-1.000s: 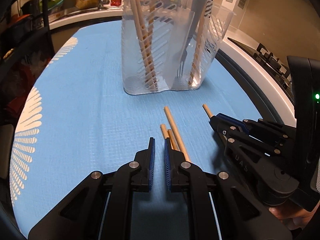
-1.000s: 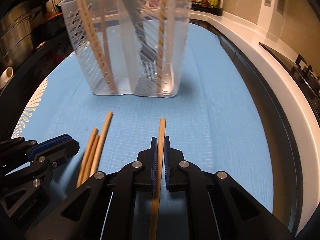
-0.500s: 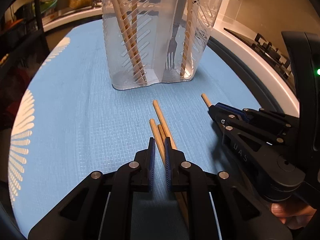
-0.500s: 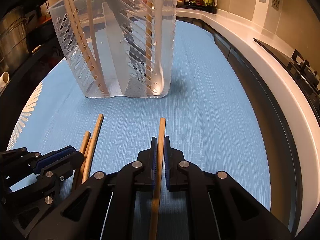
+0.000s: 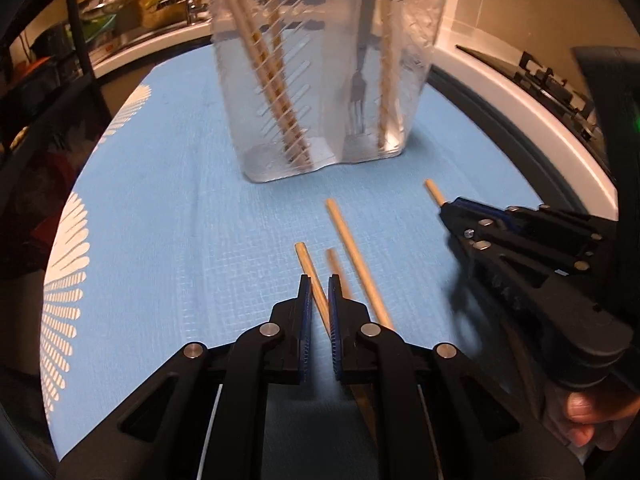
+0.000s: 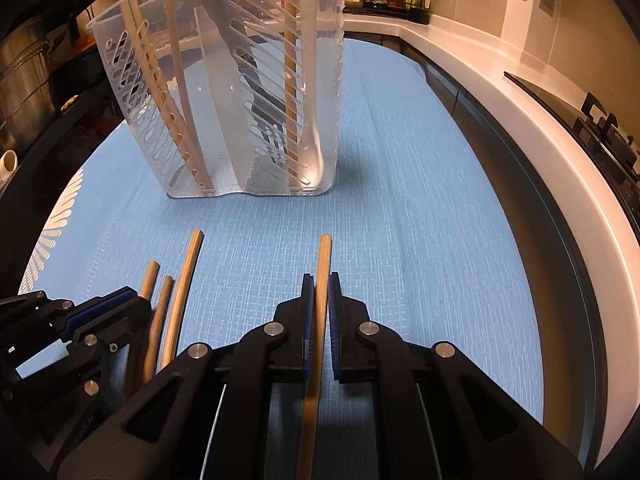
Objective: Organize utensils
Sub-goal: 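Grasp a chopstick with the right tool while the left tool grasps another chopstick, then lift both held chopsticks upright and carry them above the clear holder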
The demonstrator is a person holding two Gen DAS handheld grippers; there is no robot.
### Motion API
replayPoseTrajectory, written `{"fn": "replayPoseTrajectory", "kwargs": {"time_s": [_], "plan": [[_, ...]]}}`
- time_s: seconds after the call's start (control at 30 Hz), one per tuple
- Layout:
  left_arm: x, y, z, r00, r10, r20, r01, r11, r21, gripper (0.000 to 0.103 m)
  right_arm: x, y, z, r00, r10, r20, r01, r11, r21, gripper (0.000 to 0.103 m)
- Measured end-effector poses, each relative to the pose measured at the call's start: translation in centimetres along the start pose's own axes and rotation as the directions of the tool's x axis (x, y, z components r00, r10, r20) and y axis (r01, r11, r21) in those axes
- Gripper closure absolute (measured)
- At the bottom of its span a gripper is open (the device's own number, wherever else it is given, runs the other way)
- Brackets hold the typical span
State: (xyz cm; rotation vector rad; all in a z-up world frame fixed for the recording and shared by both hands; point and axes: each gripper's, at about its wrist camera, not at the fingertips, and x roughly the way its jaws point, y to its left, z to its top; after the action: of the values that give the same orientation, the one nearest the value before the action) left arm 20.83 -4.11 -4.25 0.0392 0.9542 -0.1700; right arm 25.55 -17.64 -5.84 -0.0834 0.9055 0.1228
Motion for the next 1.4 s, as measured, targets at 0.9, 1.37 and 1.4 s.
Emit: {"fn": "replayPoseTrajectory", "kwargs": {"time_s": [0.9, 1.37, 1.4], "plan": [[0.4, 1.6, 0.1, 0.998, 0.058, 0.030, -0.058, 0.998, -0.029, 0.094, 0.5, -0.1, 0.5, 1.000, -0.025, 0.004, 0.025, 1.000, 0.008, 0.094], [-2.2, 3.6, 0.9, 0.996, 0.017, 0.082, -0.008, 0.994, -0.111, 0.097, -4.1, -0.5, 1.1, 0.994, 0.028, 0.103, -0.036, 0.997, 0.074, 0.096], [-2.7, 3.8, 1.0, 0.996, 0.003, 0.086, 0.007, 0.993, -0.117, 0.097, -4.8, -0.4, 1.2, 0.992, 0.034, 0.118, -0.042, 0.997, 0.071, 0.096]]}}
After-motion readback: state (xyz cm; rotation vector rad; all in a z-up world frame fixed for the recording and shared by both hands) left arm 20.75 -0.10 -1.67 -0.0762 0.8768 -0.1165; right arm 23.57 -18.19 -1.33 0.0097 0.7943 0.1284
